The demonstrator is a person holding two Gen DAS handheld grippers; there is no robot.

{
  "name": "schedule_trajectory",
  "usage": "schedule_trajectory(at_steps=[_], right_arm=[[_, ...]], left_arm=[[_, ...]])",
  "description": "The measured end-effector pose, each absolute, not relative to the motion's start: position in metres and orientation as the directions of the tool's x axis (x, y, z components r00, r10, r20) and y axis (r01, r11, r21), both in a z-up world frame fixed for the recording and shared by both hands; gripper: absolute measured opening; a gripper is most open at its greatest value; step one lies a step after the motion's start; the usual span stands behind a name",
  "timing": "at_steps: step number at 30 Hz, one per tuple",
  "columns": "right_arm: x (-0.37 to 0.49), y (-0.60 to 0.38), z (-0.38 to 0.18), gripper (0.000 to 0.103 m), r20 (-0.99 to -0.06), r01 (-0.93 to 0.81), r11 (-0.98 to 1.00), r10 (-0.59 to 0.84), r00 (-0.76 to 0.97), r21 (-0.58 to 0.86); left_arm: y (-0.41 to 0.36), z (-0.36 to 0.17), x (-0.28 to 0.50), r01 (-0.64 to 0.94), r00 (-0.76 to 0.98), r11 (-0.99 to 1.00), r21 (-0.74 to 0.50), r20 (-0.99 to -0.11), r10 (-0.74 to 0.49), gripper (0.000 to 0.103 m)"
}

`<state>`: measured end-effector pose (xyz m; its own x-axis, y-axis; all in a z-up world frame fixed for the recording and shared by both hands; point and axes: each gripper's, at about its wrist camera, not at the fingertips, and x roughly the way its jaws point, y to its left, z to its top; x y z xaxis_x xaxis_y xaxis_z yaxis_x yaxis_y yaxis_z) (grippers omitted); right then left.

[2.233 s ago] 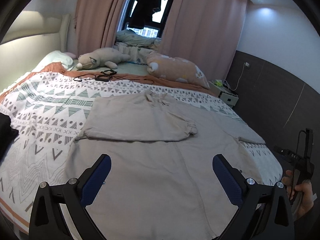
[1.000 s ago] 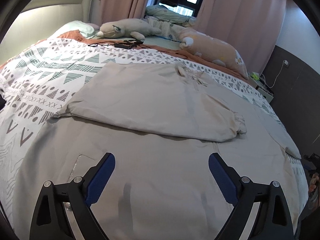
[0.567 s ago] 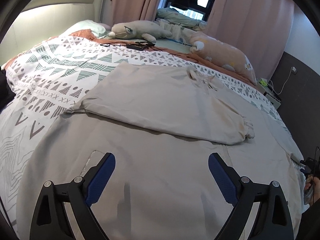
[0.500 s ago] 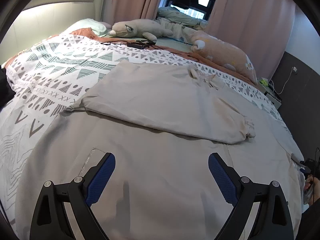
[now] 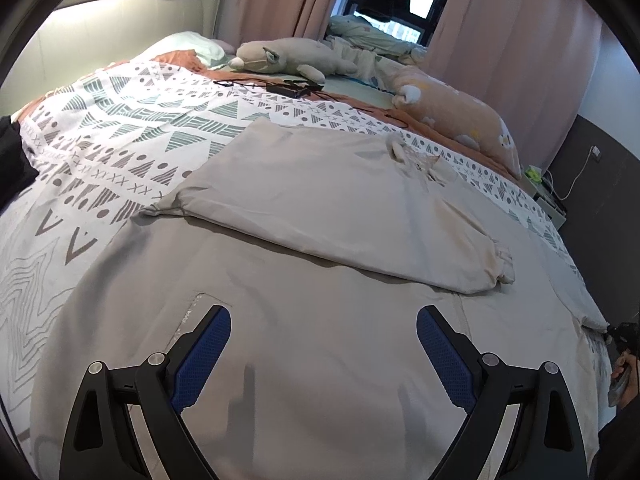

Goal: Fold large clothes
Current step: 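Lift the side edge with the right tool and fold it toward the jacket center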

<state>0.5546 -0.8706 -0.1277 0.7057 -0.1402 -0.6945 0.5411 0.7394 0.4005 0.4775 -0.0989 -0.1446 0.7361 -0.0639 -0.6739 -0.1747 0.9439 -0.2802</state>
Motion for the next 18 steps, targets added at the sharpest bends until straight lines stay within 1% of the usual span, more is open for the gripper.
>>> schedule_trajectory(at_steps=[5,10,15,18], right_arm=[[0.553,-0.853,-0.064,0.003,-0.621,0.46,0.8,-0.144,0.771,0.386],[0.557,-0.812,0.002,0.003,-0.565,0.354,0.876,-0.119,0.816,0.327],[0.563,-0.761,0.047,0.003,-0.541,0.247,0.926,-0.057,0.839,0.285],[0.566,-0.733,0.06,0.003,-0.541,0.193,0.941,-0.012,0.841,0.278]], left_arm=[[-0.096,-0.143,0.476,-0.178,0.743,0.94,-0.29,-0.667,-0.065,0.095],[-0.089,-0.14,0.473,-0.196,0.753,0.926,-0.323,-0.654,-0.068,0.095],[-0.086,-0.14,0.471,-0.206,0.759,0.916,-0.345,-0.647,-0.073,0.095],[-0.086,-0.139,0.471,-0.208,0.765,0.911,-0.355,-0.64,-0.075,0.095]])
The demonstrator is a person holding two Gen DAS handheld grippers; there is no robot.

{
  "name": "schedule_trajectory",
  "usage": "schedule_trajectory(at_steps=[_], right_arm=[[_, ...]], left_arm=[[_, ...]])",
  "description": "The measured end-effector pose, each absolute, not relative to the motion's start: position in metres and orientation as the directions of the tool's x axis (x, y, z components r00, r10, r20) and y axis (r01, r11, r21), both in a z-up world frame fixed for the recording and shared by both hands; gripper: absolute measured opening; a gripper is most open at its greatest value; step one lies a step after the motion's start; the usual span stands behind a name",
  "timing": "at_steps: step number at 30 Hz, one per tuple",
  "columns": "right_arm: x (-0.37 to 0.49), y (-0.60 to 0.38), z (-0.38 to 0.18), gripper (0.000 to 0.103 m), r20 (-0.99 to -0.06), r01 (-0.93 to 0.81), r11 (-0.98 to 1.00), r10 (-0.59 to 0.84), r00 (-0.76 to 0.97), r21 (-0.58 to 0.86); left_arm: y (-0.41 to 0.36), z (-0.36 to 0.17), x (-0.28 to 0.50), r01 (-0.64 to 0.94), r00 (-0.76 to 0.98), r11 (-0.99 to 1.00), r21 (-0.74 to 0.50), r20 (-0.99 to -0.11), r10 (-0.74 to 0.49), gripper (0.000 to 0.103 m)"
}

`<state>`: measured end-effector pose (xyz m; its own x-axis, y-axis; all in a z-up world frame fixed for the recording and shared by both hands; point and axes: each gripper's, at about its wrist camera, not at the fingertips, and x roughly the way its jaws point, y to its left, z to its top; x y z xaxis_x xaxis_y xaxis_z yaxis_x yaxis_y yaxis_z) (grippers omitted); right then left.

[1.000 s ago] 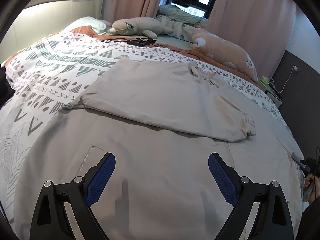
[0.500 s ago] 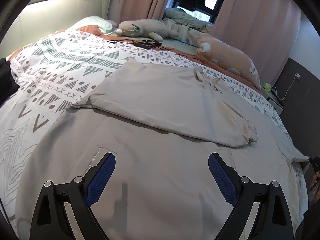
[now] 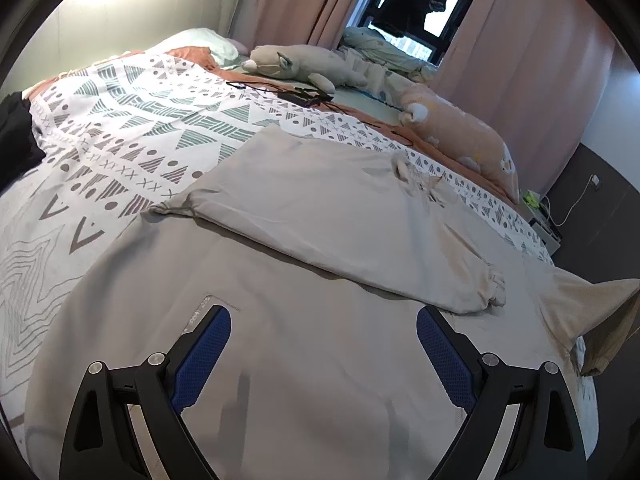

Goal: Fold large clothes
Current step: 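Lift the side edge with the right tool and fold it toward the jacket center, then open the right tool and withdraw it from the folded side edge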

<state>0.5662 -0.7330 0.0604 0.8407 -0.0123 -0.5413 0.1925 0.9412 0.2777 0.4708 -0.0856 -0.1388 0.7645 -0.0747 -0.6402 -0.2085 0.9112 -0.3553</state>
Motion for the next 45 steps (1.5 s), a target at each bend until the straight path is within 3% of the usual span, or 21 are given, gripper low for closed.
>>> schedule_trajectory(at_steps=[7,15,23,30,31,33,36,38,45], right_arm=[[0.574,-0.654,0.073,0.003,-0.541,0.044,0.963,0.11,0.834,0.265],[0.587,-0.561,0.051,0.003,-0.602,-0.121,0.967,0.235,0.763,0.223],[0.601,-0.461,-0.02,0.003,-0.712,-0.269,0.943,0.326,0.622,0.197],[0.607,-0.414,-0.103,0.005,-0.842,-0.24,0.954,0.274,0.465,0.178],[0.607,-0.412,-0.112,0.011,-0.853,-0.237,0.952,0.281,0.44,0.192],[0.605,-0.41,-0.124,0.037,-0.867,-0.224,0.951,0.29,0.404,0.214],[0.594,-0.41,-0.126,0.061,-0.873,-0.209,0.949,0.3,0.384,0.234],[0.586,-0.412,-0.118,0.069,-0.875,-0.214,0.949,0.299,0.38,0.231],[0.557,-0.462,-0.058,0.07,-0.811,-0.146,0.973,0.228,0.54,0.176]], left_arm=[[-0.083,-0.142,0.472,-0.227,0.762,0.905,-0.359,-0.644,-0.065,0.095],[-0.073,-0.145,0.473,-0.252,0.761,0.891,-0.379,-0.646,-0.059,0.095],[-0.07,-0.147,0.473,-0.257,0.759,0.887,-0.384,-0.648,-0.061,0.095],[-0.069,-0.146,0.474,-0.254,0.768,0.883,-0.395,-0.637,-0.063,0.095],[-0.07,-0.146,0.474,-0.257,0.766,0.886,-0.385,-0.64,-0.056,0.095],[-0.071,-0.145,0.474,-0.255,0.767,0.886,-0.388,-0.639,-0.06,0.095],[-0.072,-0.142,0.471,-0.26,0.773,0.877,-0.404,-0.631,-0.062,0.095],[-0.075,-0.14,0.47,-0.252,0.772,0.882,-0.399,-0.632,-0.066,0.095],[-0.09,-0.131,0.461,-0.204,0.793,0.911,-0.36,-0.606,-0.062,0.095]])
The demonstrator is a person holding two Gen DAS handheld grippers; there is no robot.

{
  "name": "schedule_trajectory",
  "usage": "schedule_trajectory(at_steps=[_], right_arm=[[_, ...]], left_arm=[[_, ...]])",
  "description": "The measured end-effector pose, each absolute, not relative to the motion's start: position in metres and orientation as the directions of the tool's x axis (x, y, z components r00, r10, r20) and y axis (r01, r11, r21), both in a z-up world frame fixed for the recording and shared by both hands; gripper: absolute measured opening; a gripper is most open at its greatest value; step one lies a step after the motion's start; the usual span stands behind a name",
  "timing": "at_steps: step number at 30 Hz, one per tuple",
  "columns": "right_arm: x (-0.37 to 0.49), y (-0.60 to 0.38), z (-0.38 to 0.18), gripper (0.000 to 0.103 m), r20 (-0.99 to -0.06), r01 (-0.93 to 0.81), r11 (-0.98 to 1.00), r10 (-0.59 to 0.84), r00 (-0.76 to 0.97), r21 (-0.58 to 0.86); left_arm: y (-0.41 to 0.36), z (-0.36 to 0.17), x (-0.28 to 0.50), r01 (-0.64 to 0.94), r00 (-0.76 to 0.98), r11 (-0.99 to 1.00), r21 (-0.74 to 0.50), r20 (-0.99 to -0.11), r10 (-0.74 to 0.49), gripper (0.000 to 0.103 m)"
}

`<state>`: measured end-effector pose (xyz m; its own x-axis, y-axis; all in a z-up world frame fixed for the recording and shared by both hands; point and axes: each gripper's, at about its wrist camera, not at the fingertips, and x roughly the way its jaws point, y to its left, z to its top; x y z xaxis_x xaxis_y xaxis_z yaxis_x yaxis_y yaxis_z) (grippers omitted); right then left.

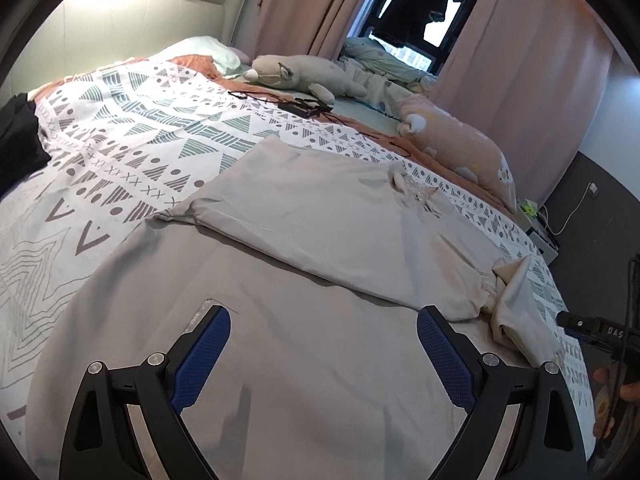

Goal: Fold large clothes
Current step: 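Open the right tool and withdraw it from the folded side edge, then grasp the elastic sleeve cuff with the right tool and lay it on the body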

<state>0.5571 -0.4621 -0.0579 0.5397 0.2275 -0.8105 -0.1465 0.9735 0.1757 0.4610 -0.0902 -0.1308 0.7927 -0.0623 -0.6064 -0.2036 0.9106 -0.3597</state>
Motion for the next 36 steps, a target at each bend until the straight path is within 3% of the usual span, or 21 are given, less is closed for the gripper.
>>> schedule_trajectory(at_steps=[10,22,24,26,32,36], right_arm=[[0.541,-0.592,-0.044,0.07,-0.796,0.118,0.958,0.143,0.588,0.26],[0.555,-0.619,-0.138,0.068,-0.84,0.236,0.888,0.245,0.484,0.394],[0.559,-0.611,-0.153,0.063,-0.855,0.249,0.888,0.245,0.457,0.387],[0.563,-0.608,-0.159,0.034,-0.871,0.275,0.901,0.187,0.454,0.337],[0.563,-0.6,-0.114,0.011,-0.826,0.191,0.933,0.158,0.54,0.304],[0.566,-0.585,-0.057,0.007,-0.765,0.109,0.952,0.16,0.624,0.288]], left_arm=[[-0.102,-0.131,0.469,-0.162,0.798,0.916,-0.367,-0.595,-0.097,0.095],[-0.099,-0.135,0.476,-0.159,0.777,0.913,-0.376,-0.618,-0.119,0.095],[-0.098,-0.136,0.476,-0.164,0.776,0.91,-0.381,-0.619,-0.119,0.095],[-0.096,-0.136,0.475,-0.171,0.777,0.908,-0.383,-0.619,-0.115,0.095],[-0.091,-0.134,0.472,-0.187,0.788,0.898,-0.4,-0.607,-0.106,0.095],[-0.088,-0.133,0.471,-0.194,0.79,0.894,-0.403,-0.605,-0.101,0.095]])
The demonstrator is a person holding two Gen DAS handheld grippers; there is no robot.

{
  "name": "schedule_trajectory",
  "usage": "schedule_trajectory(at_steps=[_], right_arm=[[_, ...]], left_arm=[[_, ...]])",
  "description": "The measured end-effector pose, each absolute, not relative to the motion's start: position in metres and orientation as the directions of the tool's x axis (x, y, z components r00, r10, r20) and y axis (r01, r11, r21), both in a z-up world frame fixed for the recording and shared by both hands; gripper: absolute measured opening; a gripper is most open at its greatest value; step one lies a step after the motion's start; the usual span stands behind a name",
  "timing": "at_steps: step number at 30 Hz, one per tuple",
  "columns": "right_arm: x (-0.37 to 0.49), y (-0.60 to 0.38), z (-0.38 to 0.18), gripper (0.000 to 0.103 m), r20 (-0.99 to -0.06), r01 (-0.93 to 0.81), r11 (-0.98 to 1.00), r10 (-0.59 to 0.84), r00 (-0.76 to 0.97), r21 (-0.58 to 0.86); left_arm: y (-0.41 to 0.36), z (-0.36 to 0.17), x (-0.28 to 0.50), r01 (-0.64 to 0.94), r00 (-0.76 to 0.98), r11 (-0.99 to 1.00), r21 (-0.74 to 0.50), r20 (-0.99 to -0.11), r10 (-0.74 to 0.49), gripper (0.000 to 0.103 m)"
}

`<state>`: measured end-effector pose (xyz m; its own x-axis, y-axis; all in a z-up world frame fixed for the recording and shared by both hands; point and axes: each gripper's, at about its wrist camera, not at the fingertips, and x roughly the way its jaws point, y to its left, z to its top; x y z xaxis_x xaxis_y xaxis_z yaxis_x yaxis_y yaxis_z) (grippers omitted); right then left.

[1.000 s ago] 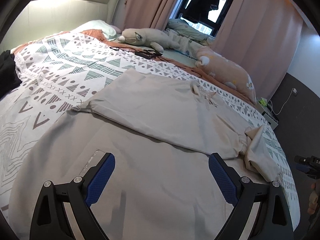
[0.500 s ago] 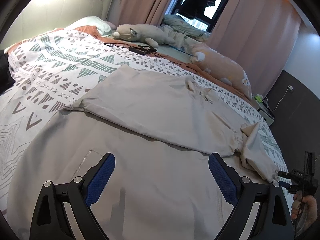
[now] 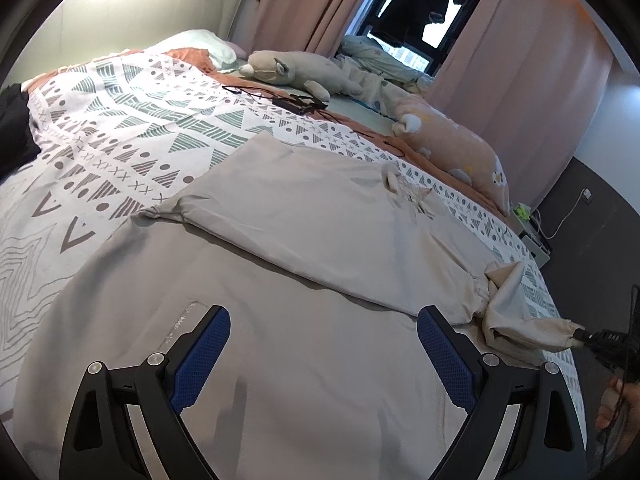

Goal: Fold large clothes
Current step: 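Grasp the elastic sleeve cuff with the right tool and lay it on the body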

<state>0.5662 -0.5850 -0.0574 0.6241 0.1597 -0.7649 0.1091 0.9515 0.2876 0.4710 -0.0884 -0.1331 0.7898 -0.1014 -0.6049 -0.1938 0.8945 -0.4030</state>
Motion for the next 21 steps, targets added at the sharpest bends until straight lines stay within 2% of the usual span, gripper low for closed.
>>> schedule_trajectory(at_steps=[7,11,15,21], right_arm=[[0.576,-0.525,0.037,0.007,-0.664,-0.063,0.975,0.192,0.723,0.213],[0.586,-0.476,0.067,0.007,-0.636,-0.147,0.975,0.219,0.74,0.165],[0.597,-0.433,0.078,0.007,-0.627,-0.211,0.967,0.252,0.737,0.141],[0.611,-0.368,0.07,0.007,-0.633,-0.286,0.948,0.306,0.711,0.138]], left_arm=[[-0.079,-0.131,0.467,-0.223,0.804,0.882,-0.415,-0.59,-0.074,0.095],[-0.07,-0.126,0.461,-0.261,0.822,0.867,-0.425,-0.569,-0.032,0.095],[-0.063,-0.118,0.454,-0.303,0.838,0.865,-0.4,-0.545,0.041,0.095],[-0.038,-0.125,0.454,-0.373,0.815,0.823,-0.429,-0.575,0.07,0.095]])
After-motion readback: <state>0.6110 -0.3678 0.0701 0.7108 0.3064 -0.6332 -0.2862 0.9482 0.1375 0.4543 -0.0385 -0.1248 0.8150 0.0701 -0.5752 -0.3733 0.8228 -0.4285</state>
